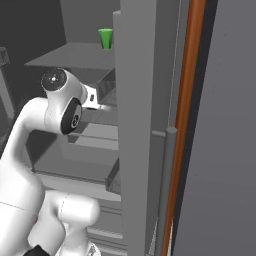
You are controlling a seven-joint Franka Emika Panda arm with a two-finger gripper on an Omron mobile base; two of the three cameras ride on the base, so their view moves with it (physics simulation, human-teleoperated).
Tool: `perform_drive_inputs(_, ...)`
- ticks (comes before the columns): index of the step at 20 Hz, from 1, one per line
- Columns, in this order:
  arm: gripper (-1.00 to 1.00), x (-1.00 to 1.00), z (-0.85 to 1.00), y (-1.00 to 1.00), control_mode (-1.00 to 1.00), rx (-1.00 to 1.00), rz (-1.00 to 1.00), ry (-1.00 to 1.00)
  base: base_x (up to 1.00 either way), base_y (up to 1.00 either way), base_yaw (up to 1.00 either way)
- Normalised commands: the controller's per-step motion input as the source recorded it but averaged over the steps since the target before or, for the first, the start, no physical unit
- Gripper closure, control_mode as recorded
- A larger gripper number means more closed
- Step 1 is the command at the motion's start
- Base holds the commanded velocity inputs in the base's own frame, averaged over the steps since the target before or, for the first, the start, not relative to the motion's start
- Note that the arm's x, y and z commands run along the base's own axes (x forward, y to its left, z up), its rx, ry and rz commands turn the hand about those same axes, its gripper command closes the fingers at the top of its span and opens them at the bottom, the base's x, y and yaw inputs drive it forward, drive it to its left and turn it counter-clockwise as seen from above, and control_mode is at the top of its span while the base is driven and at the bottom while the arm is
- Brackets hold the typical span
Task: Pick the pear and apple from the fridge and place them on the plate next to the blender to make a fruit smoothie.
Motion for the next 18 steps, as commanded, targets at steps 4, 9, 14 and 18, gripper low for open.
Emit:
perform_drive_inputs(4,-1.00,0.66,-0.38,0.00,-1.00,0.00,0.00,0.00,0.00,0.00,0.00)
perform_drive_inputs(9,-1.00,0.63,-0.19,0.00,-1.00,0.02,-0.02,0.01,0.00,0.00,0.00)
perform_drive_inputs(14,-1.00,0.61,-0.25,0.07,-1.00,0.04,-0.03,0.05,0.00,0.00,0.00)
perform_drive_inputs(18,-1.00,0.56,-0.30,0.06,-1.00,0.02,-0.01,0.05,0.00,0.00,0.00)
